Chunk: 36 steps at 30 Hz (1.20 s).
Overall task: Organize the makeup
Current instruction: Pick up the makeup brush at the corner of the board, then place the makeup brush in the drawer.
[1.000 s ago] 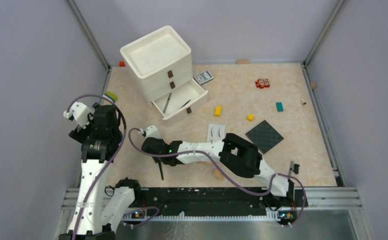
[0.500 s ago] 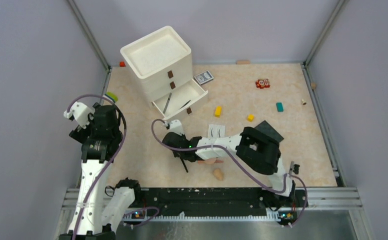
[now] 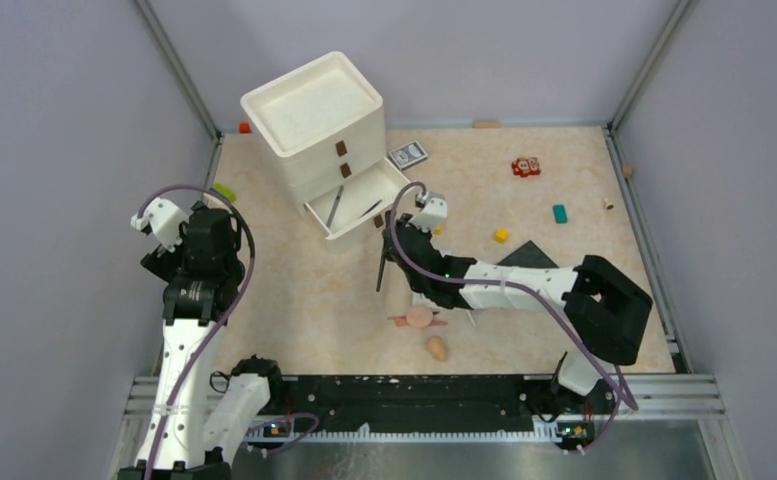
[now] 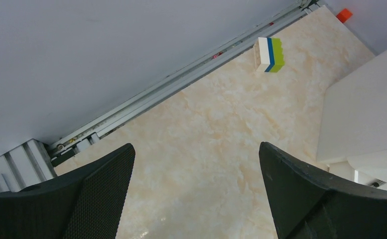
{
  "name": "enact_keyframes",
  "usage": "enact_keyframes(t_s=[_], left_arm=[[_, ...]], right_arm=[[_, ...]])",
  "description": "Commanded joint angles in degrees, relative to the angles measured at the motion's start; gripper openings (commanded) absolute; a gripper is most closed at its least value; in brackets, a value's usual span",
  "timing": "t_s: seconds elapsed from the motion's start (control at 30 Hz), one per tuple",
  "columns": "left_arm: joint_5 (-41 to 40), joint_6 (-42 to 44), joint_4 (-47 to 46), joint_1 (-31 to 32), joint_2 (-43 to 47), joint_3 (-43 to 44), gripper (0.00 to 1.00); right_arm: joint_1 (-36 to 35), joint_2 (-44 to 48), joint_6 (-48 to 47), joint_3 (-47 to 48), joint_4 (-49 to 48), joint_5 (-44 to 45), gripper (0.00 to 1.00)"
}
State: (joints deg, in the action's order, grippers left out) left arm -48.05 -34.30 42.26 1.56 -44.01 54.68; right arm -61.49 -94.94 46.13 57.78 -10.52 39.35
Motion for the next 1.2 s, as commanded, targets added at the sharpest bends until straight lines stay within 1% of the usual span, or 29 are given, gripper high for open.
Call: enact_keyframes(t_s=[0.0, 0.07, 0.17, 0.23, 0.3, 0.37, 0.47, 0.53, 0.63, 0.73, 0.8, 0.83, 0.9, 1.03, 1.13, 1.17], left_arm=[[2.97, 2.98, -4.15, -0.33, 0.07, 0.10, 0.99], [6.13, 5.62, -5.69, -0.33, 0.13, -0.24, 0.99], [11.50, 9.87, -7.74, -0.28, 0.11, -0.83, 0.99], [15.32, 12.18, -8.91, -0.33, 0.20, -1.21, 0.99], [17.35, 13.46, -9.49, -0.33, 0.19, -1.28, 0.99], [18.83, 14.43, -9.87, -0.33, 0.33, -1.47, 0.99], [19.72, 15.00, -10.09, -0.33, 0.47, -1.50, 0.99], [20.19, 15.18, -10.24, -0.33, 0.51, -1.59, 0.99], [21.07, 15.55, -10.49, -0.33, 0.48, -1.67, 0.99], [21.50, 15.82, -10.61, -0.33, 0.58, -1.75, 0.99], [21.44, 15.93, -10.62, -0.33, 0.62, -1.75, 0.99], [21.36, 15.98, -10.61, -0.32, 0.61, -1.75, 0.99], [21.38, 16.01, -10.62, -0.33, 0.59, -1.76, 0.99], [21.62, 16.11, -10.79, -0.31, 0.44, -1.81, 0.99], [21.08, 16.15, -10.64, -0.32, 0.36, -1.76, 0.99], [20.85, 16.12, -10.58, -0.33, 0.39, -1.75, 0.99]], right_arm=[[3.74, 2.64, 13.22, 2.78, -4.46, 11.39, 0.00], [4.63, 1.15, 22.98, 5.74, 1.72, 15.56, 0.00], [6.38, -2.44, 31.10, 9.20, 3.63, 17.58, 0.00], [8.24, -4.87, 35.49, 10.94, 1.94, 15.73, 0.00], [9.53, -7.32, 37.30, 11.85, -2.82, 13.11, 0.00], [10.25, -10.21, 37.42, 14.30, -5.08, 12.10, 0.00], [10.29, -15.22, 37.88, 21.18, -0.05, 13.51, 0.00], [10.33, -18.33, 38.07, 24.52, 1.03, 13.60, 0.00], [10.41, -22.36, 36.58, 27.90, 0.47, 12.39, 0.00], [10.44, -24.52, 37.14, 29.64, 0.77, 11.59, 0.00], [10.51, -25.57, 35.76, 30.79, 0.52, 11.40, 0.00], [10.52, -25.98, 35.16, 31.15, 0.67, 11.25, 0.05], [10.50, -26.26, 33.50, 30.83, -0.84, 10.91, 0.10], [10.57, -25.52, 29.60, 28.65, -5.61, 10.39, 0.18], [10.52, -24.77, 26.75, 27.59, -7.68, 10.62, 0.19], [10.51, -24.45, 25.87, 27.19, -8.26, 10.72, 0.22]])
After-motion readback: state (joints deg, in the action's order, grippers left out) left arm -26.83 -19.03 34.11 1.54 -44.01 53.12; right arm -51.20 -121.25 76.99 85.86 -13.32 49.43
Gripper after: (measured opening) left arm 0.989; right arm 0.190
